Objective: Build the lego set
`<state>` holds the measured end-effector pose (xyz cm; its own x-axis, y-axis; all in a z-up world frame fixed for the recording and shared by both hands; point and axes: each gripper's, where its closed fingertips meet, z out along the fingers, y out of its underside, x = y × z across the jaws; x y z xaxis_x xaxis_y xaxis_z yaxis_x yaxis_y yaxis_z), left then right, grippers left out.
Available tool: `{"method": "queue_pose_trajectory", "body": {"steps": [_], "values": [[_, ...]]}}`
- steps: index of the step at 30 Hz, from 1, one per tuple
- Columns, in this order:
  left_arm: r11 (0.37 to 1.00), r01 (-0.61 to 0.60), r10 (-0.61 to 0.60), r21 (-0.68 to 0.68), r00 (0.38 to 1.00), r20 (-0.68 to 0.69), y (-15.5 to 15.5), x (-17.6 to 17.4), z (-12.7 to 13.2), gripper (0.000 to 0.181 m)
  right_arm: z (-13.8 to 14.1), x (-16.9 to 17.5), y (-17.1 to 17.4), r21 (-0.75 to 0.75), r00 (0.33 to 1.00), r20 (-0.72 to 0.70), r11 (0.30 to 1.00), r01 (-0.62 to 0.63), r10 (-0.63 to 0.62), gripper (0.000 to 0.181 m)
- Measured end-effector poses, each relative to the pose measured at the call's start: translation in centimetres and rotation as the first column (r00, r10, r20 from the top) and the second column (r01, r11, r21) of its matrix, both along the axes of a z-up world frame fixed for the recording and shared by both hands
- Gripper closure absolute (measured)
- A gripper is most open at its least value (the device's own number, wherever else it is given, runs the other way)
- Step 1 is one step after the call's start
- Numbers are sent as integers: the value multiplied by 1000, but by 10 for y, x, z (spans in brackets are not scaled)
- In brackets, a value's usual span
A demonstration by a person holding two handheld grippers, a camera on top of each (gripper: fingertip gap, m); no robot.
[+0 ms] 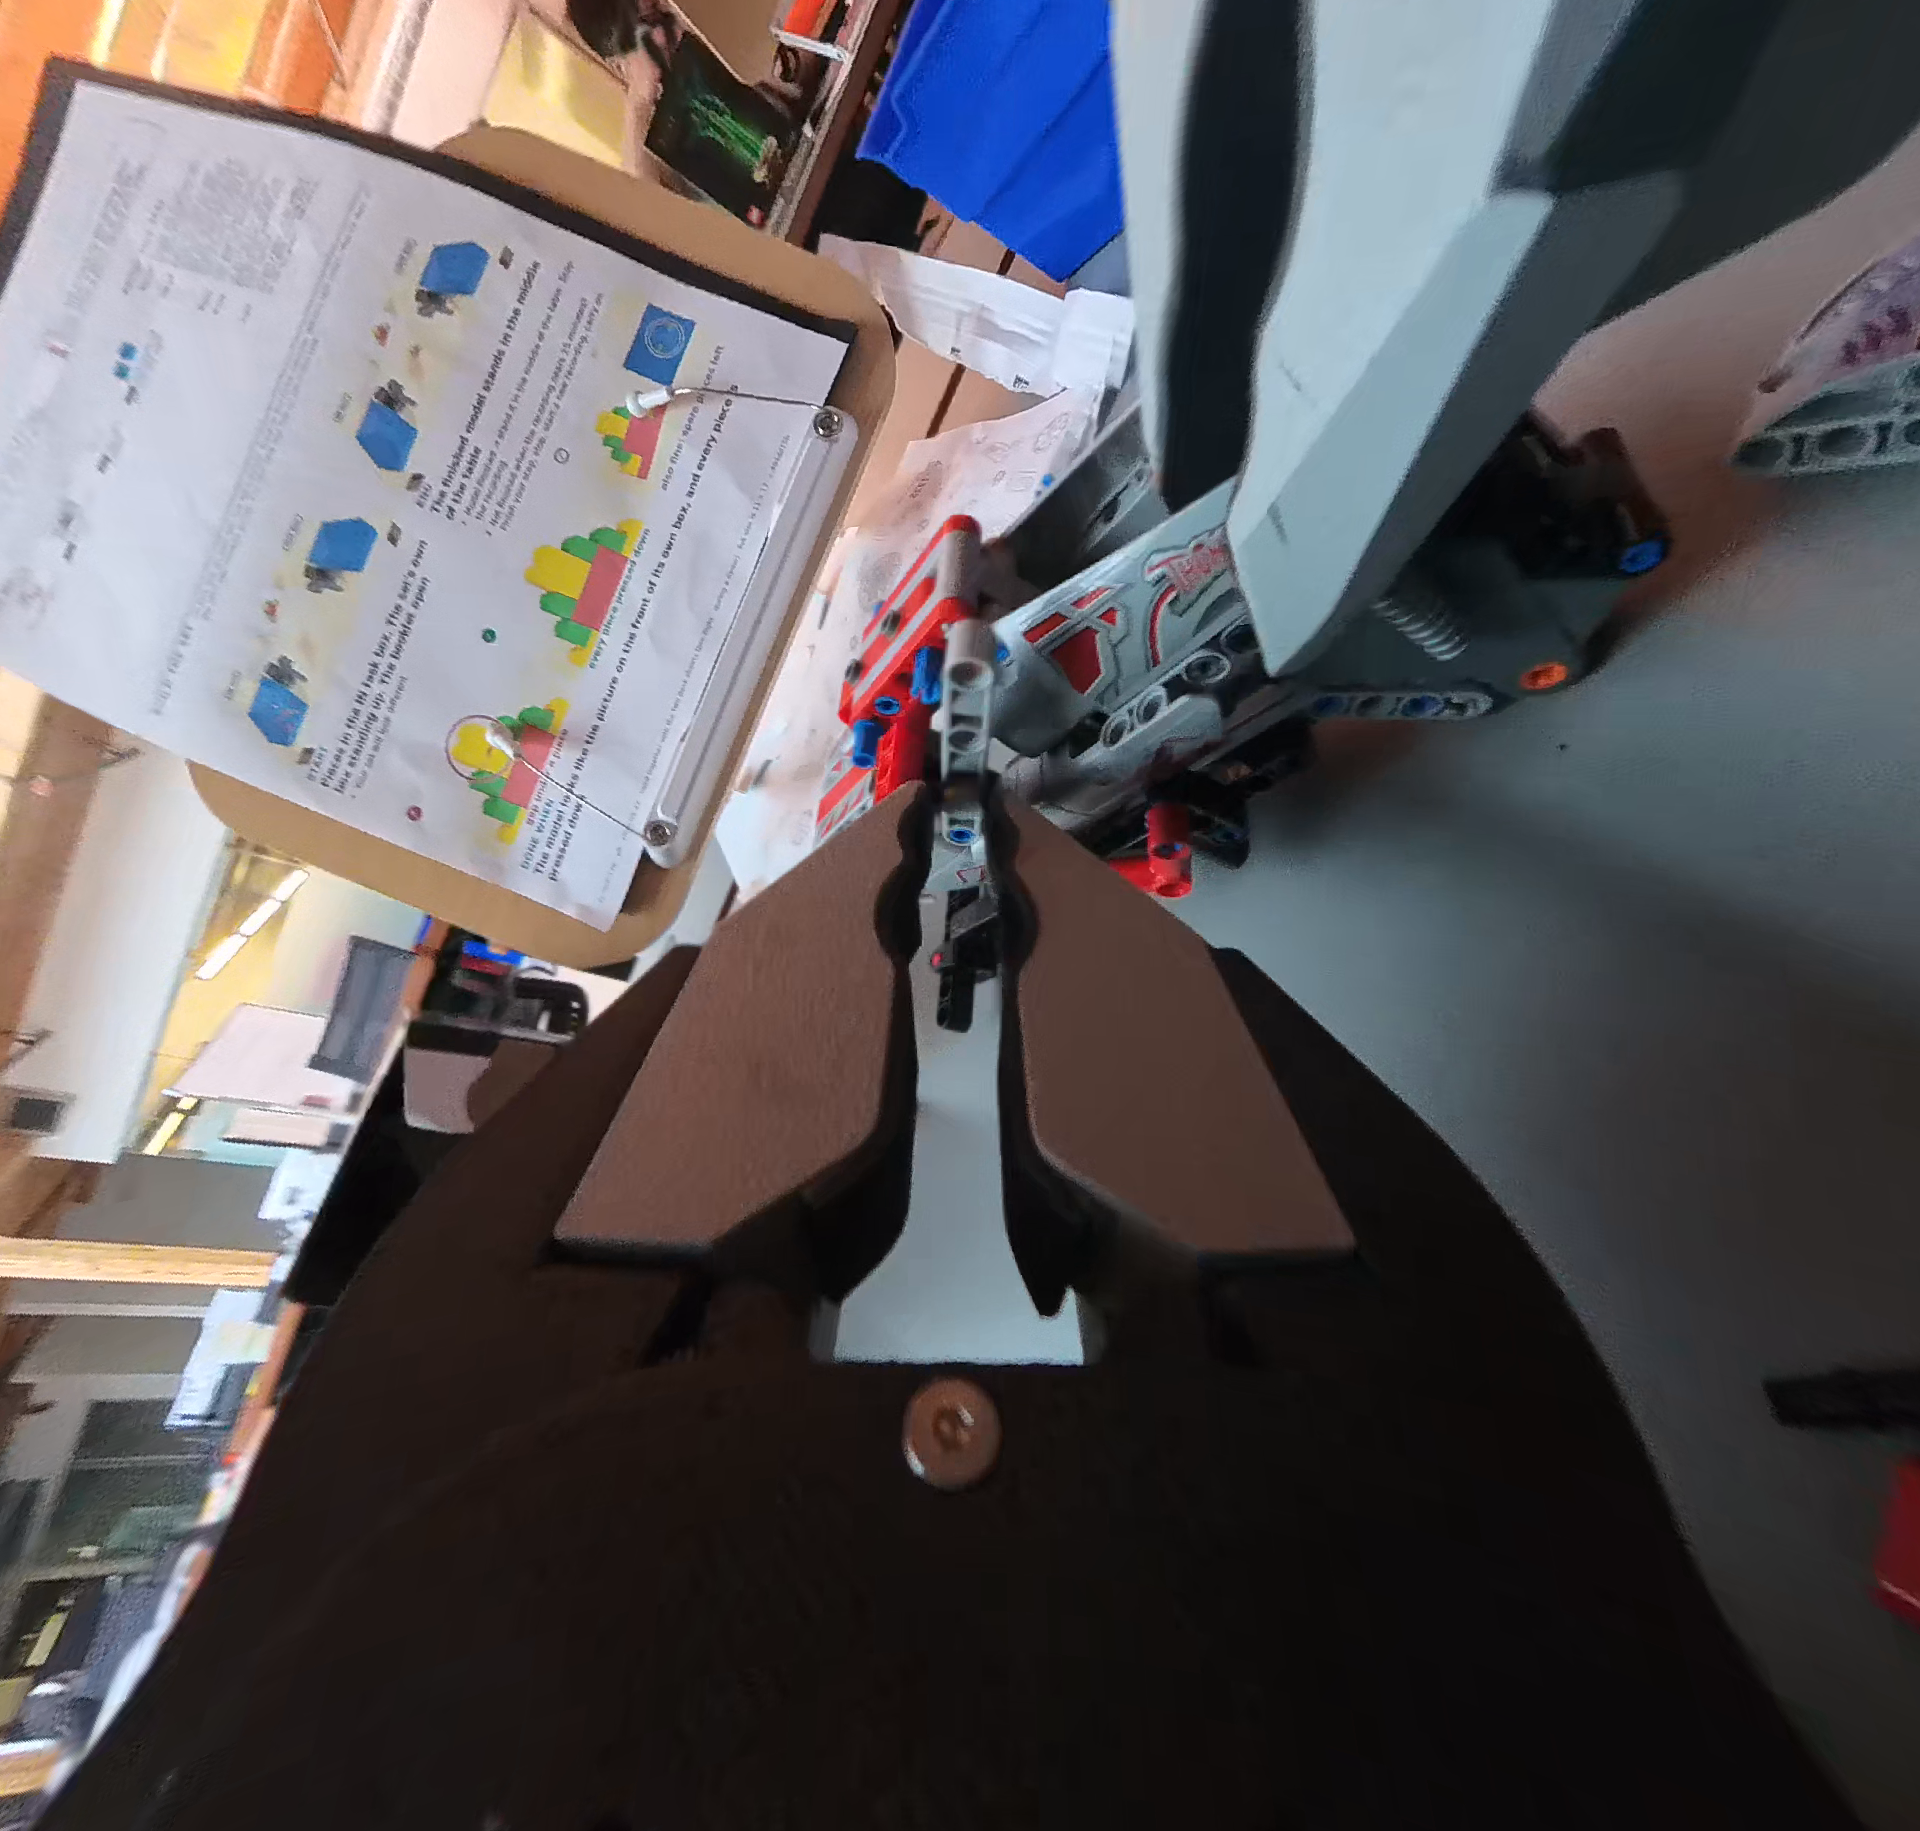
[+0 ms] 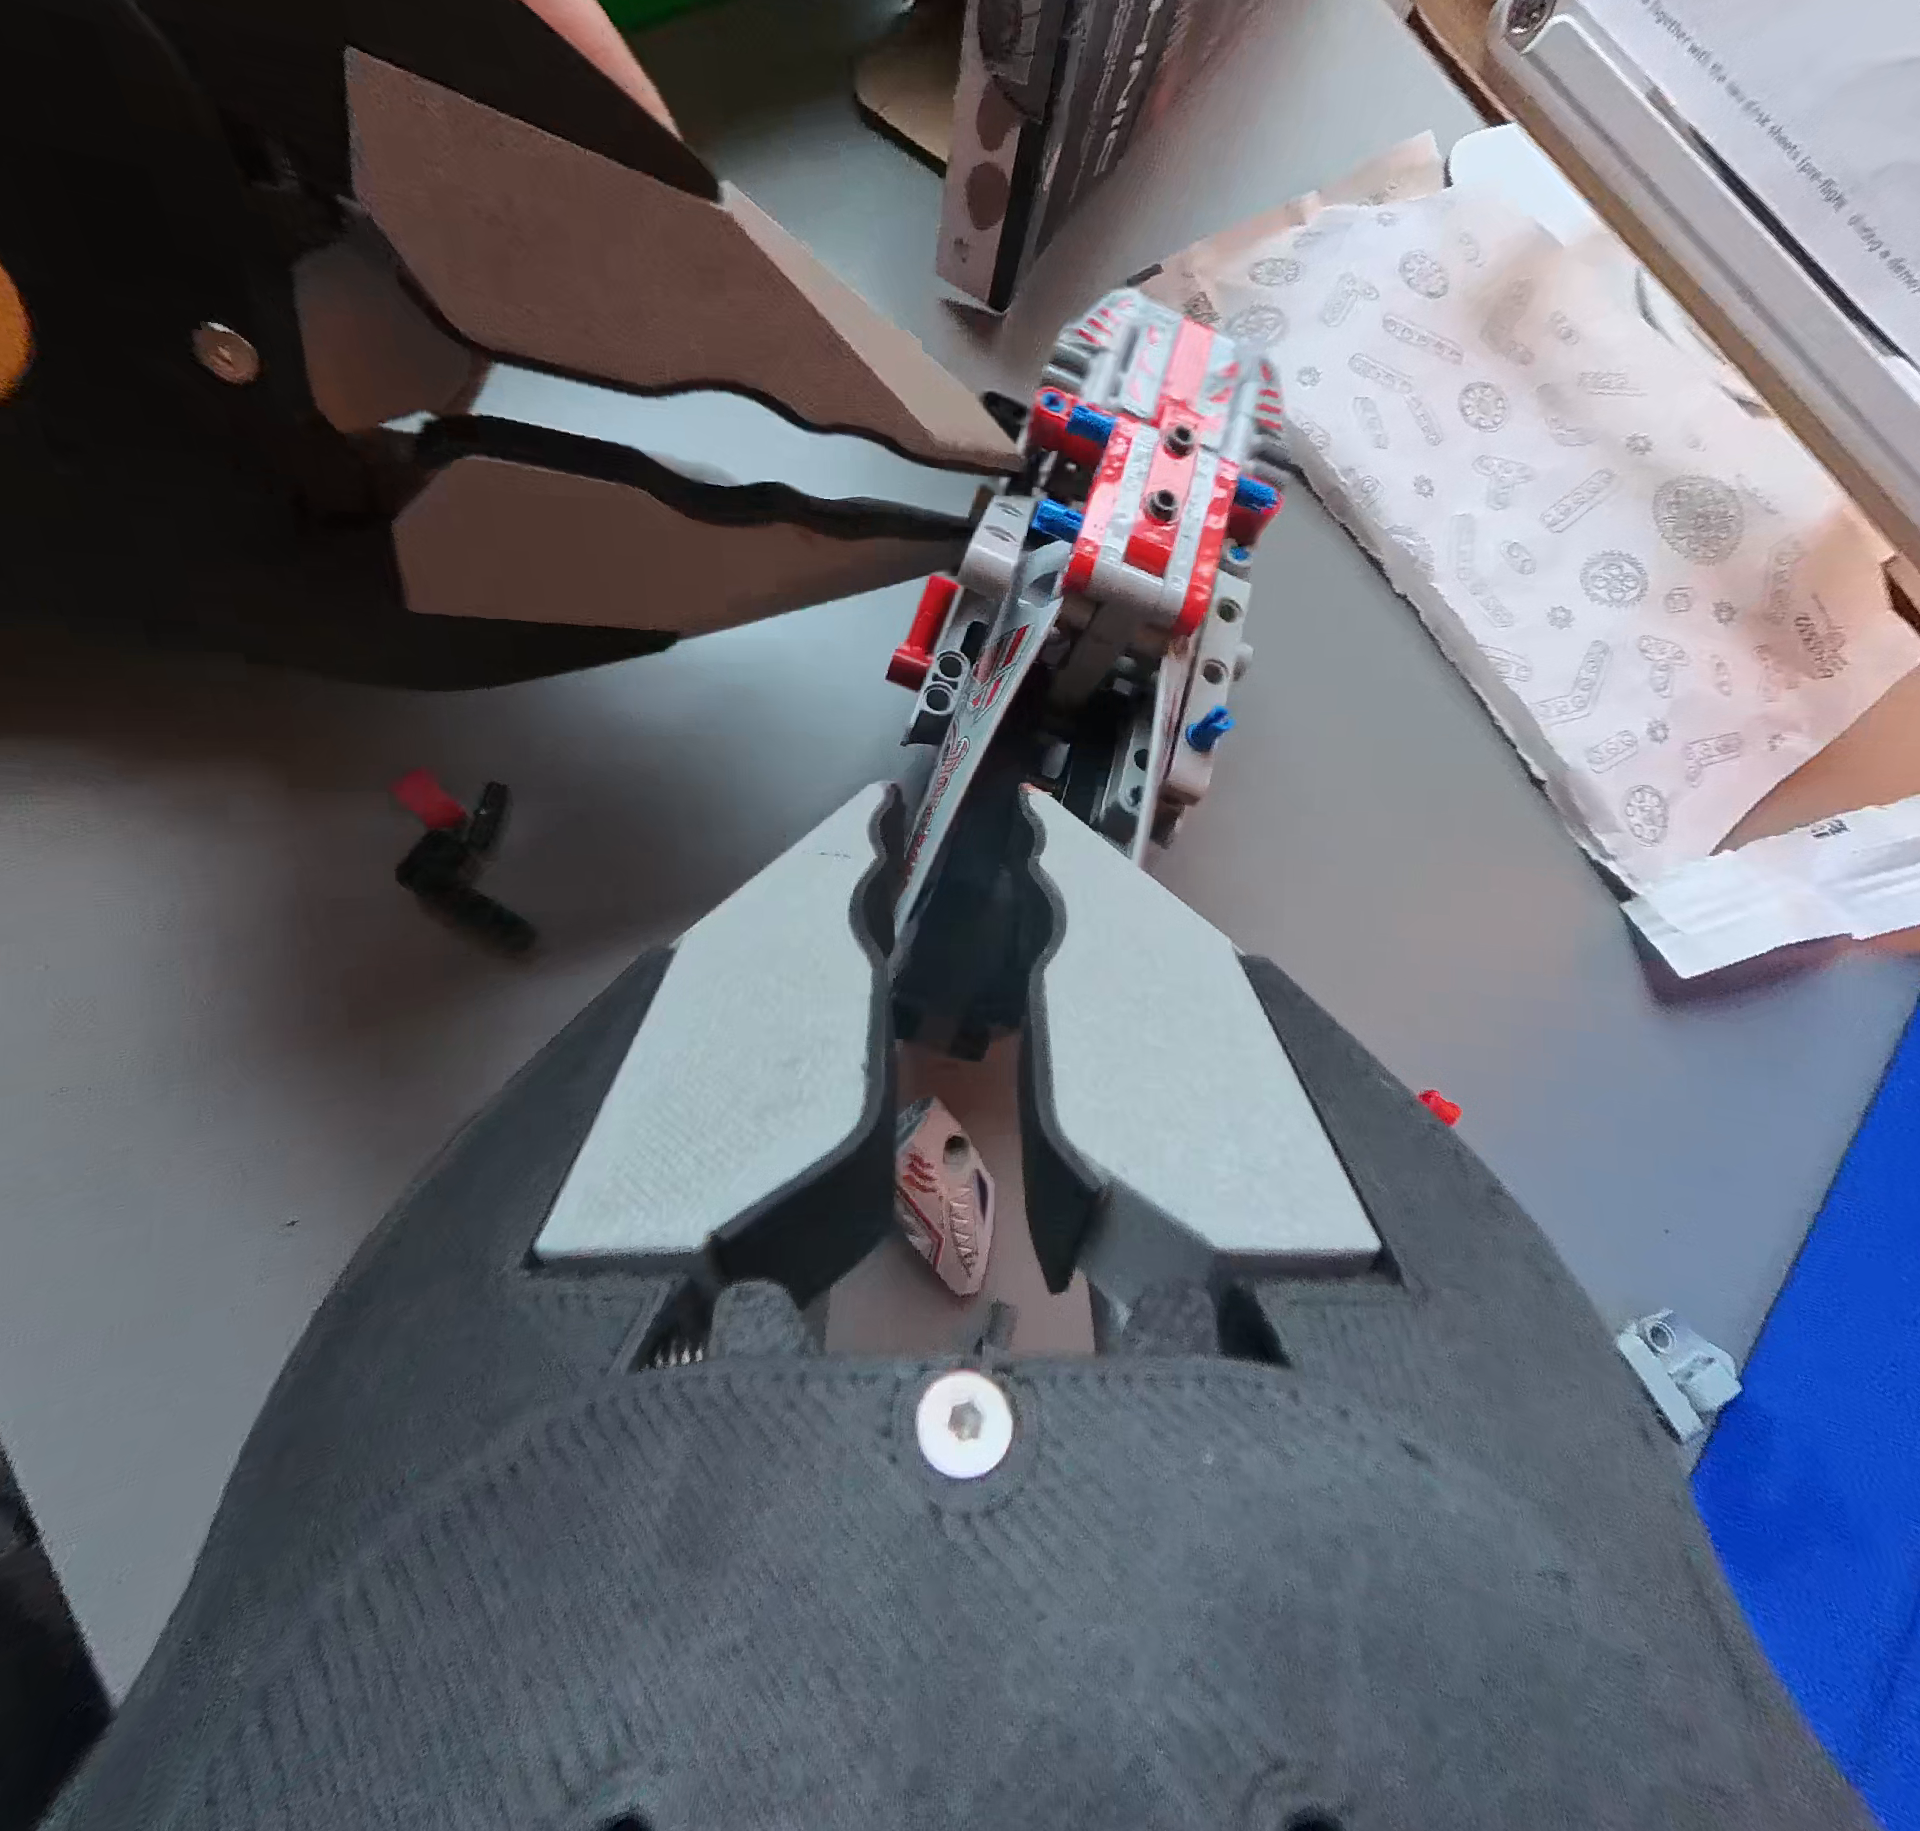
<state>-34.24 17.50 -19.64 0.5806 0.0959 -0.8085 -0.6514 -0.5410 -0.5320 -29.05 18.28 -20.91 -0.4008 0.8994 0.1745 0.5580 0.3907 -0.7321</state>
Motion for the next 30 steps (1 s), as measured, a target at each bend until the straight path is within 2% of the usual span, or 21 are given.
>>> {"method": "queue_pose_trajectory", "body": {"steps": [3, 7, 9, 11, 14, 17, 22, 25, 29, 30], "values": [[1000, 4, -5, -30, 998, -58, 1, 0, 0, 175, 0, 1, -1, 30, 999, 17, 999, -33, 32, 162], [999, 34, -34, -19, 999, 14, 0, 3, 0, 176, 15, 1, -6, -52, 996, -16, 995, -89, 88, 165], [999, 49, -51, 20, 993, 108, -1, 4, 1, 175, 23, -2, -8, -74, 995, -44, 993, -94, 91, 161], [998, 52, -59, 46, 984, 166, -1, 2, 2, 175, 22, -9, -6, -16, 995, -58, 997, -78, 77, 156], [997, 65, -68, 37, 992, 103, -2, 2, 1, 175, 28, -24, -2, 96, 988, -144, 995, -38, 52, 157], [997, 77, -78, 23, 995, 65, -1, 6, 1, 176, 35, -34, -12, 217, 962, -235, 972, -91, 142, 165], [995, 96, -97, 18, 993, 74, -3, 9, 0, 176, 26, -39, -16, 404, 950, -212, 906, -127, 228, 173], [993, 116, -119, 32, 987, 106, -3, 10, 1, 176, 27, -37, -16, 393, 952, -201, 909, -137, 230, 173], [990, 124, -132, 60, 979, 153, -6, 11, 1, 175, 33, -23, -17, 210, 955, -235, 969, -131, 180, 173], [990, 123, -133, 70, 978, 159, -6, 9, 2, 175, 33, -17, -16, 185, 958, -231, 974, -131, 172, 165]]}}
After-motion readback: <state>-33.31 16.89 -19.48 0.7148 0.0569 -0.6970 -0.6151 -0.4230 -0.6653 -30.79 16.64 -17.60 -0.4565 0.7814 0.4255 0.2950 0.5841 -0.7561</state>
